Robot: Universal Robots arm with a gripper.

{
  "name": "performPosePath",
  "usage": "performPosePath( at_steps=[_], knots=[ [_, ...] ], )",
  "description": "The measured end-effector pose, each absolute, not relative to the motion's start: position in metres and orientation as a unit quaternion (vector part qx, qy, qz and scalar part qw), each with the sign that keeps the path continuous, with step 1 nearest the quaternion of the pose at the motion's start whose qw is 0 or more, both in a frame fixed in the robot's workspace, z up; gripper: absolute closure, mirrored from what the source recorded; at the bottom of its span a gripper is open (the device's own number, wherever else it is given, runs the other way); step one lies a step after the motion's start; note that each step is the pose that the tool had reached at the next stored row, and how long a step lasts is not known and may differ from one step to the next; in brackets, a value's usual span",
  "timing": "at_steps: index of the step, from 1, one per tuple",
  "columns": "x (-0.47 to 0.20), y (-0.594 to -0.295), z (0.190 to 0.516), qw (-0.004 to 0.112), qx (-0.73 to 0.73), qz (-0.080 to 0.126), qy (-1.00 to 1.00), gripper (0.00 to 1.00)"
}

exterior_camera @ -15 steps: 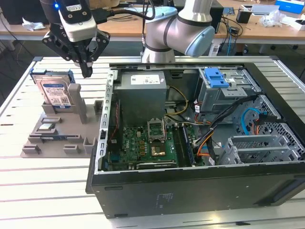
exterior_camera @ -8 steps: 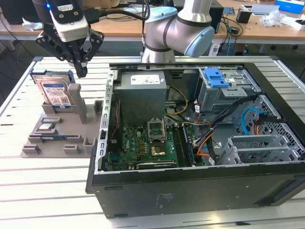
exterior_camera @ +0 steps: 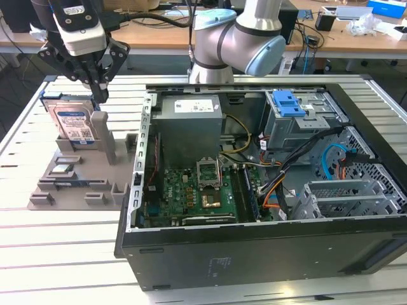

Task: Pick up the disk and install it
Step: 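Reach for the disk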

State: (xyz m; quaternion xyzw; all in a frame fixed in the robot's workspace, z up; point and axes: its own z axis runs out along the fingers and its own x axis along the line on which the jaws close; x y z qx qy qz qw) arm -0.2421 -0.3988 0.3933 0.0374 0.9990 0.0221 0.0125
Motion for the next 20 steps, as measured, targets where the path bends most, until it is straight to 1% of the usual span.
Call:
performPosePath(
  at_steps=[13,20],
  knots=[
    [-0.267,-0.398,0.393,0.012,0.037,0.022,0.999,0.9],
    [-0.3,-0.396,0.393,0.012,0.037,0.022,0.999,0.9]
  ],
)
